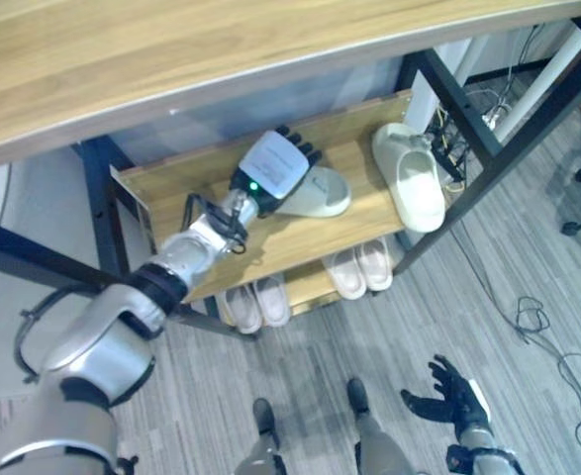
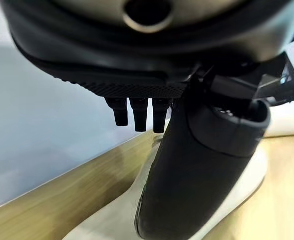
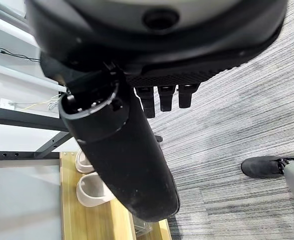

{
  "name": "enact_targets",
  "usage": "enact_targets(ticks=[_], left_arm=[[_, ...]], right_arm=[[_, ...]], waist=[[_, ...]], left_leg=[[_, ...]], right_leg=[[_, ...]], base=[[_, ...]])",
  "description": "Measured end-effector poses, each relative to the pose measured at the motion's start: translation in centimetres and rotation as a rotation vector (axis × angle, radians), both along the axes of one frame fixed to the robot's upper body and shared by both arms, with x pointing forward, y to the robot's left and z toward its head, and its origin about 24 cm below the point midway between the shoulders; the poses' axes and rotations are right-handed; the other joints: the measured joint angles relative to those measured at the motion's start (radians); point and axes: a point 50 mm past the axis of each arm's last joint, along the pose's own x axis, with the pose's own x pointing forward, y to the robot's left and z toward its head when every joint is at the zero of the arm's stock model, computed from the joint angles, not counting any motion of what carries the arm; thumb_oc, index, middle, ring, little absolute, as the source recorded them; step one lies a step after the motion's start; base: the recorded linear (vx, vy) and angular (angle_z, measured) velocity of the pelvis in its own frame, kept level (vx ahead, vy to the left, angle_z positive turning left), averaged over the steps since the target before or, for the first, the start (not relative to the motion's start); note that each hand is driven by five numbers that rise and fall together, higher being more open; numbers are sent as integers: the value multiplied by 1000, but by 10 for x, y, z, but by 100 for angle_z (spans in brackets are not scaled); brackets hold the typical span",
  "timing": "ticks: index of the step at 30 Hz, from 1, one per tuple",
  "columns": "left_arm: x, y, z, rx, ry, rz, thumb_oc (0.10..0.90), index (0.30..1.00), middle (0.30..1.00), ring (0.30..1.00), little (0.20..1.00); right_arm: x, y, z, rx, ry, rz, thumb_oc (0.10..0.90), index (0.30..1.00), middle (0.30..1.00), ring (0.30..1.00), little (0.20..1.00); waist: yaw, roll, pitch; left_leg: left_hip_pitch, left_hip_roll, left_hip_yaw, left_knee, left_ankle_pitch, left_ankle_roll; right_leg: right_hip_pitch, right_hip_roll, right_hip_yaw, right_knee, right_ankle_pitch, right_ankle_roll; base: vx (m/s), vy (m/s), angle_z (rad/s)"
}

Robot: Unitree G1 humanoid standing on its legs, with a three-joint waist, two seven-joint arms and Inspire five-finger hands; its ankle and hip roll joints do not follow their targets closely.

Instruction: Arrange the slippers neatly on the shoe rack.

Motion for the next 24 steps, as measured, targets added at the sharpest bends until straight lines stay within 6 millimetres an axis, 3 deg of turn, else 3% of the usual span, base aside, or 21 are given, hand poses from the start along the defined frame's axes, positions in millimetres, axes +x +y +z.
enact_targets(ticks=[6, 15, 16, 17, 24], left_arm=[[-5, -20, 2, -19, -4, -78, 800, 900, 900, 900, 900], [-9, -29, -4, 7, 12, -127, 800, 900, 900, 900, 900], [-9, -31, -3, 7, 13, -133, 772, 858, 858, 858, 858], [-9, -32, -4, 5, 14, -138, 400, 300, 300, 300, 300], [-11, -46, -6, -19, 41, -167, 400, 300, 300, 300, 300]], right_arm=[[0, 0, 0, 0, 1, 2, 800, 900, 900, 900, 900], [1, 2, 0, 2, 2, 10, 800, 900, 900, 900, 900], [2, 2, 0, 2, -1, 11, 800, 900, 900, 900, 900], [3, 2, 0, 2, -2, 11, 800, 900, 900, 900, 900], [3, 2, 0, 2, -2, 11, 800, 900, 900, 900, 900]], waist=[[-1, 0, 0], [-2, 1, -1], [-2, 1, -1], [-2, 1, -1], [-4, 1, -2]], left_leg=[[2, 0, 1, 0, 0, 0], [6, 0, 8, 0, 1, 2], [6, -1, 8, 0, 2, 2], [6, -1, 8, 0, 2, 2], [6, -1, 7, 0, 2, 2]], right_leg=[[1, 0, 1, 0, 1, -1], [2, 0, 6, 0, 4, -1], [2, 0, 6, 0, 4, -1], [2, 0, 6, 0, 4, -1], [3, -1, 6, 0, 5, -1]], base=[[0, 0, 0], [0, 0, 0], [0, 0, 0], [0, 0, 0], [0, 0, 0]])
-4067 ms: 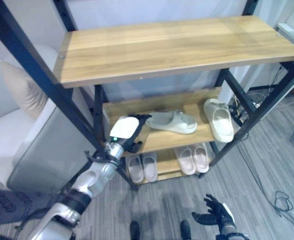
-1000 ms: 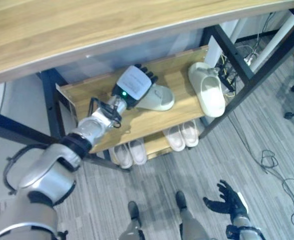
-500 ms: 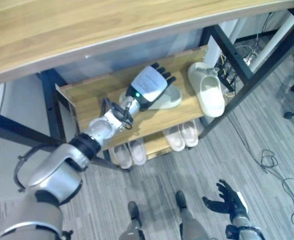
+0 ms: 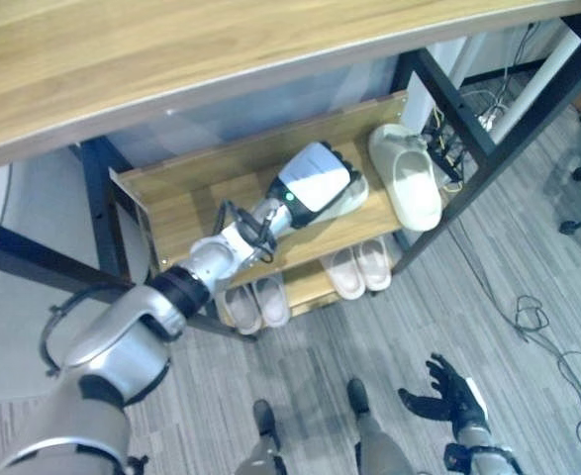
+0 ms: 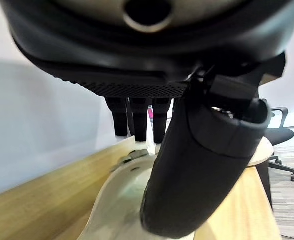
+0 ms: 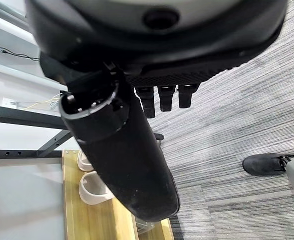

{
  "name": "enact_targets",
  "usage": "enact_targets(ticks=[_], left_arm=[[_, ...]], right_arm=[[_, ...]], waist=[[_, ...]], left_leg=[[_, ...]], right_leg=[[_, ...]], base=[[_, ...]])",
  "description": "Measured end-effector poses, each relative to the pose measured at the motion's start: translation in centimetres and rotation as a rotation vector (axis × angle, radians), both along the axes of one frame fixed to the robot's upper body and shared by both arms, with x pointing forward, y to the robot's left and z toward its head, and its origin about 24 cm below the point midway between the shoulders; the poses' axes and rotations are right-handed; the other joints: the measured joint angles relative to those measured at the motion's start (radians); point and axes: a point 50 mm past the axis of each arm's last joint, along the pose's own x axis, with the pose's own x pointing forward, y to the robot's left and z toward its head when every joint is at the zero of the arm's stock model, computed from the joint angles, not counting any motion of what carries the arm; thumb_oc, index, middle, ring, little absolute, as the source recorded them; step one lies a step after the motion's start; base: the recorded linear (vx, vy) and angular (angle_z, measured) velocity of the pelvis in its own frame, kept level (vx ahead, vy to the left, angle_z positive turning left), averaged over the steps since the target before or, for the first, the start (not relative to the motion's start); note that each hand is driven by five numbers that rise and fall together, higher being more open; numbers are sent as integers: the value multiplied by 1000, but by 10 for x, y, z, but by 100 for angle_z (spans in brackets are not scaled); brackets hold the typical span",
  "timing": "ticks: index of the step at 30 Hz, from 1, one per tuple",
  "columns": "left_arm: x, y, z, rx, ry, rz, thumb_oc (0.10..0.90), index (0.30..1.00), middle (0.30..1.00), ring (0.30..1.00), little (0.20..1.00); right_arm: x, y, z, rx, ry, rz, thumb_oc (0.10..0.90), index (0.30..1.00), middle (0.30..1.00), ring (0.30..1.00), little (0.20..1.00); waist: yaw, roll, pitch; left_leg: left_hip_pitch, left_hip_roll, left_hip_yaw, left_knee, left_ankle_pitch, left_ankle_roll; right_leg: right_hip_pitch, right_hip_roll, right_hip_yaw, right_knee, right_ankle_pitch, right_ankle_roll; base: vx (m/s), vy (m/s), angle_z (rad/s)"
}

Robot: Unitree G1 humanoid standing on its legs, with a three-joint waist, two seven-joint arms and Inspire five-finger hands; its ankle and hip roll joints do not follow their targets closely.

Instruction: Arrange the slippers neatly on the shoe rack.

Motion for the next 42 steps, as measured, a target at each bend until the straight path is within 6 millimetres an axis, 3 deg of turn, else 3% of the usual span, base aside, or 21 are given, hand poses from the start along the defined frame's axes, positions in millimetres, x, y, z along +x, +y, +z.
enact_targets(ticks=[4, 11, 17, 22, 25, 42], left_arm=[[-1, -7, 3, -33, 8, -19, 400, 300, 300, 300, 300], [4, -2, 4, -27, 8, 16, 400, 300, 300, 300, 300], [20, 10, 8, -69, -10, 145, 400, 300, 300, 300, 300], [36, 26, 31, -163, -31, 299, 400, 300, 300, 300, 300], [38, 34, 36, -261, -11, 342, 400, 300, 300, 300, 300], [34, -9, 33, -431, 20, 278, 400, 300, 300, 300, 300]], right_arm=[[1, 0, 0, 0, -2, 1, 800, 900, 900, 900, 900], [3, 0, 1, 0, -8, 3, 800, 900, 900, 900, 900], [4, 2, 2, -2, -10, 7, 800, 900, 900, 900, 900], [17, 10, 5, 1, -34, 46, 800, 900, 900, 900, 900], [21, 15, 5, 4, -29, 67, 800, 900, 900, 900, 900], [33, 18, 9, -4, -52, 72, 800, 900, 900, 900, 900]], waist=[[0, 0, -1], [-1, 0, -2], [-7, -1, -5], [-28, -7, -15], [-30, -7, -15], [-31, -14, -14]], left_leg=[[0, 0, 0, 0, 1, 1], [1, 0, -1, 0, 6, 2], [-5, 1, -1, 0, 11, 2], [-52, 2, -5, 0, 23, 3], [-54, 3, -2, 0, 23, 4], [-70, 3, 4, 0, 23, 4]], right_leg=[[1, 0, 0, 0, 1, 0], [1, 0, 0, 0, 6, -2], [-5, 1, 0, 0, 11, -2], [-51, 3, 1, 0, 24, -2], [-54, 4, 1, 0, 25, -2], [-75, 4, 6, 0, 27, -1]], base=[[0, 0, 0], [0, 0, 0], [0, 0, 0], [6, -15, -1], [40, -36, -1], [10, -21, -1]])
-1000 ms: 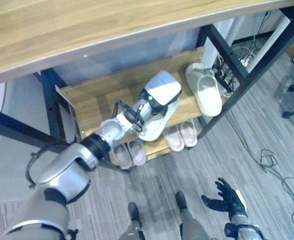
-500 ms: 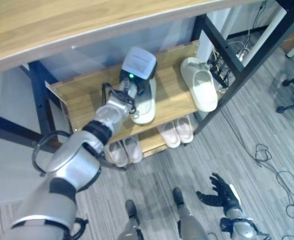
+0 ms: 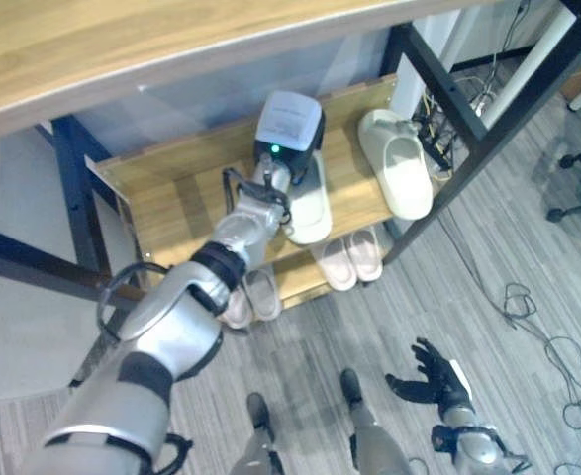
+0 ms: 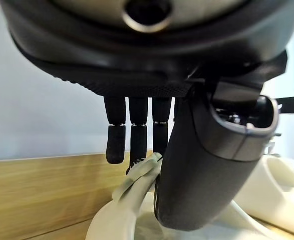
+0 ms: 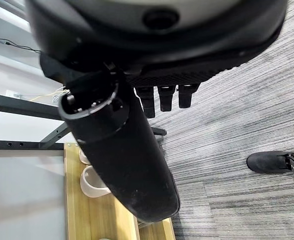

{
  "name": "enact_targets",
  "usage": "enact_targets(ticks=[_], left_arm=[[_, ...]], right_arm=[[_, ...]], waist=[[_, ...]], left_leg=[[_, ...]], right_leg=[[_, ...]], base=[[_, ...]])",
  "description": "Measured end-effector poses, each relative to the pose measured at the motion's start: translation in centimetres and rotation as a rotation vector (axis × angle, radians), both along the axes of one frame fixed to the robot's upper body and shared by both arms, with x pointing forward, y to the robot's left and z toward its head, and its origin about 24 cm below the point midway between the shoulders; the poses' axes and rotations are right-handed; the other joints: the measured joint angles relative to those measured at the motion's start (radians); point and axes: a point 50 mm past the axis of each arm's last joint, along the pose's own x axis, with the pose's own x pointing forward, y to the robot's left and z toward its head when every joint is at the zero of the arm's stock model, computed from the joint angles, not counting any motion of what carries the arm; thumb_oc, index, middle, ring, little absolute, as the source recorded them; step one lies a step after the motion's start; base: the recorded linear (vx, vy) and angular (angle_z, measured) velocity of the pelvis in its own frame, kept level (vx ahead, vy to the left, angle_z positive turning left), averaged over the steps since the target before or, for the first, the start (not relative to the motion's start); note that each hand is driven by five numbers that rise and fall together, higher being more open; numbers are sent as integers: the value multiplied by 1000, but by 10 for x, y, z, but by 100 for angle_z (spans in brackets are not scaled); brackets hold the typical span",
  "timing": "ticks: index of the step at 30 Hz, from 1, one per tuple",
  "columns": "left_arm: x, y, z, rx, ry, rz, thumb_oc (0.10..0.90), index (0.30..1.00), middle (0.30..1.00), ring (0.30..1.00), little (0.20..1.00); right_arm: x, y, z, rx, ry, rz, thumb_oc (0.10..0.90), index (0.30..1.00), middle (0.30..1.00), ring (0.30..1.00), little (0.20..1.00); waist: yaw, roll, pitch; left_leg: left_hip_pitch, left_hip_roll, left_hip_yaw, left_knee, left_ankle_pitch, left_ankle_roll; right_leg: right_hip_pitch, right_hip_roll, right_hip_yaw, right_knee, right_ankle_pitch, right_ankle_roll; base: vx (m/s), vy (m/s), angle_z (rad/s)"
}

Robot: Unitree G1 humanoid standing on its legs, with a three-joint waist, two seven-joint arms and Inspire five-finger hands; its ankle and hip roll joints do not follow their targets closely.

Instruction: Arrange the slippers neatly on the shoe rack.

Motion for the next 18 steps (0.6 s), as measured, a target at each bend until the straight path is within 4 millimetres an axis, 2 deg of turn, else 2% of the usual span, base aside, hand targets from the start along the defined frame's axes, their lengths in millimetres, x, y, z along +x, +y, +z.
enact_targets(ticks=[3, 8, 11, 18], left_arm=[[-1, -5, -2, 0, 0, -7, 400, 300, 300, 300, 300], [1, -1, -4, -2, -10, 13, 400, 300, 300, 300, 300], [4, 4, 4, -11, -18, 42, 400, 300, 300, 300, 300], [4, -3, 11, -31, -23, 33, 400, 300, 300, 300, 300]], right_arm=[[4, 2, 2, 0, -11, 9, 800, 900, 900, 900, 900], [4, 1, 0, -7, -4, -1, 800, 900, 900, 900, 900], [2, -1, -2, -13, 12, -6, 800, 900, 900, 900, 900], [2, -2, -2, -14, 12, -7, 800, 900, 900, 900, 900]], waist=[[-10, 0, 0], [-18, 0, 0], [-20, -1, -1], [-23, -1, -1]], left_leg=[[0, 0, 2, 0, 0, 0], [1, 0, 15, 0, -1, 0], [0, 0, 31, 0, -3, 1], [-11, 6, 35, 0, -2, 1]], right_leg=[[-1, 0, 1, 0, 0, 0], [-5, 1, 10, 0, 2, 0], [-19, 1, 30, 0, 8, 2], [-32, 6, 32, 0, 10, 1]], base=[[1, -11, 0], [3, -12, -4], [-4, -24, -17], [1, -13, -1]])
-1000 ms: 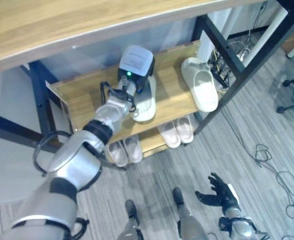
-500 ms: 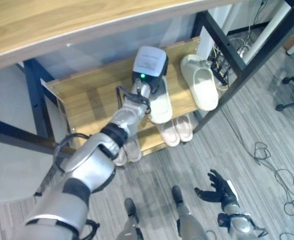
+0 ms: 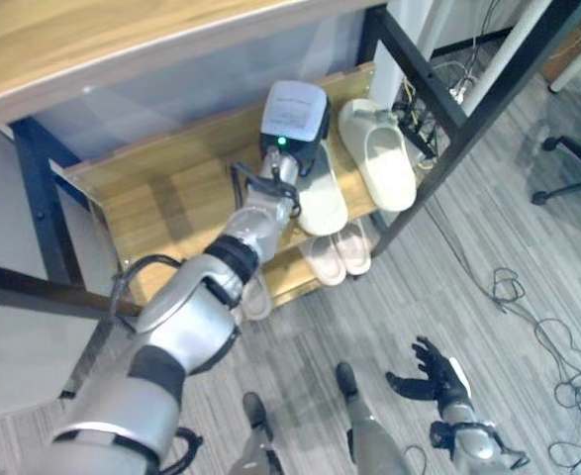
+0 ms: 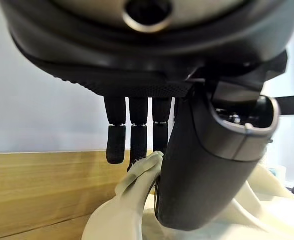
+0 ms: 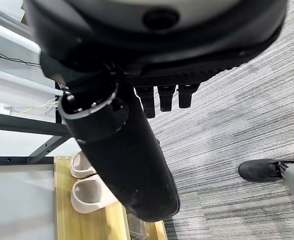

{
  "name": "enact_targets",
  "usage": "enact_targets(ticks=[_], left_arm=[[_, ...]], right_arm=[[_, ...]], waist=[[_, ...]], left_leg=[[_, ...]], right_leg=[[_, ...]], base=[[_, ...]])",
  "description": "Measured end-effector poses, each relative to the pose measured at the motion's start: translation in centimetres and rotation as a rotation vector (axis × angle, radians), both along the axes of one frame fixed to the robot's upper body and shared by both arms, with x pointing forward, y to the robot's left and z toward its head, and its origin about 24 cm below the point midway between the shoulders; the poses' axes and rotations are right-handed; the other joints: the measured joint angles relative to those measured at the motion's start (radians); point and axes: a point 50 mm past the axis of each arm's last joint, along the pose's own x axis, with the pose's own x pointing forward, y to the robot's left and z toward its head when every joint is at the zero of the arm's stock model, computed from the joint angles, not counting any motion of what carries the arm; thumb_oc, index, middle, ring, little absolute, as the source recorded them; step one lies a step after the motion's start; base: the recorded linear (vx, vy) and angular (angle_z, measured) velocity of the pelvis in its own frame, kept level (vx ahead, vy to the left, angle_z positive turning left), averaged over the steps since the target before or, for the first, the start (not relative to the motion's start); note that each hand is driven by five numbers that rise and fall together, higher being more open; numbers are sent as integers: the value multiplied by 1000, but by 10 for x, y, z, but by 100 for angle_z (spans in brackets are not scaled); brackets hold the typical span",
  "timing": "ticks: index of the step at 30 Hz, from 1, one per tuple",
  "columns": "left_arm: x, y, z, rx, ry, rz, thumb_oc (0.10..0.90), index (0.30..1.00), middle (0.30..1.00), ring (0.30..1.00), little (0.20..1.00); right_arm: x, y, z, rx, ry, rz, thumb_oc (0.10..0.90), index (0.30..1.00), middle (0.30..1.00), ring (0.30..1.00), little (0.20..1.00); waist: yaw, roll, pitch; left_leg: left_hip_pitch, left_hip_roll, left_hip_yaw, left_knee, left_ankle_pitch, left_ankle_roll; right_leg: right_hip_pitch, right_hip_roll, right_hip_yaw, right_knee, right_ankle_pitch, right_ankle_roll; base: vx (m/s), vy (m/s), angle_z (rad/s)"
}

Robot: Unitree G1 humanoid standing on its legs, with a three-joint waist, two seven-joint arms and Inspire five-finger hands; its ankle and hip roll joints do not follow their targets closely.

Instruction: Arrange the slippers neatly on the shoe rack.

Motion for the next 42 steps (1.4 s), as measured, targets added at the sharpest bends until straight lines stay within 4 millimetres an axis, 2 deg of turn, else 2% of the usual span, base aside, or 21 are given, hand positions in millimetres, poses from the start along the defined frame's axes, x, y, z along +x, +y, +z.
enact_targets(ticks=[5, 12, 13, 14, 24, 35, 36, 38, 42], left_arm=[[0, -1, 0, -1, 3, -2, 400, 300, 300, 300, 300], [0, 0, -1, 4, 7, 2, 402, 302, 302, 302, 302], [0, 0, -1, 9, 7, 1, 737, 806, 806, 806, 806], [0, 0, -2, 9, 8, 1, 800, 900, 900, 900, 900], [0, -8, -5, -87, 69, -47, 800, 900, 900, 900, 900], [-7, -26, -3, -388, 166, -202, 800, 900, 900, 900, 900], [-12, -33, -5, -490, 195, -262, 800, 900, 900, 900, 900], [-14, -37, -10, -571, 244, -296, 800, 900, 900, 900, 900], [-15, -40, -15, -509, 259, -302, 800, 900, 900, 900, 900]], right_arm=[[0, 0, 0, 0, 1, 0, 800, 900, 900, 900, 900], [3, -2, -2, -10, 14, -4, 800, 900, 900, 900, 900], [3, -2, -3, -10, 15, -3, 800, 900, 900, 900, 900], [3, -2, -3, -10, 16, -4, 800, 900, 900, 900, 900], [0, -4, -8, -18, 44, -7, 800, 900, 900, 900, 900], [9, -4, -8, -15, 49, -16, 800, 900, 900, 900, 900], [11, -3, -8, -10, 53, -21, 800, 900, 900, 900, 900], [16, -1, -8, -3, 57, -23, 800, 900, 900, 900, 900], [26, 2, -4, 1, 39, -18, 800, 900, 900, 900, 900]], waist=[[-5, -1, 0], [-17, -30, -20], [-20, -35, -23], [-21, -37, -24], [-19, -38, -25], [-2, -37, -26], [8, -36, -26], [11, -34, -26], [15, -31, -26]], left_leg=[[-2, 4, 1, 0, 0, 0], [-12, 7, 15, 0, 1, -2], [-14, 7, 15, 0, 1, -2], [-15, 8, 15, 0, 1, -2], [-22, 9, 18, 0, 2, -3], [-22, 8, 13, 0, 6, -5], [-20, 8, 12, 0, 7, -4], [-19, 8, 7, 0, 8, -4], [-10, 5, -7, 0, 12, -3]], right_leg=[[-2, 4, 0, 0, 1, -1], [-24, 8, 13, 2, 5, -3], [-25, 9, 13, 2, 5, -4], [-26, 9, 13, 2, 5, -4], [-36, 10, 16, 2, 9, -5], [-32, 9, 11, 2, 10, -6], [-30, 9, 11, 2, 11, -6], [-24, 7, 4, 2, 11, -6], [-8, 5, -7, 2, 11, -6]], base=[[-2, -13, -1], [1, -26, -6], [8, -27, -4], [14, -43, -1], [0, 0, 0], [-1, 0, 0], [0, 0, 0], [-16, 8, 9], [-3, 4, 8]])
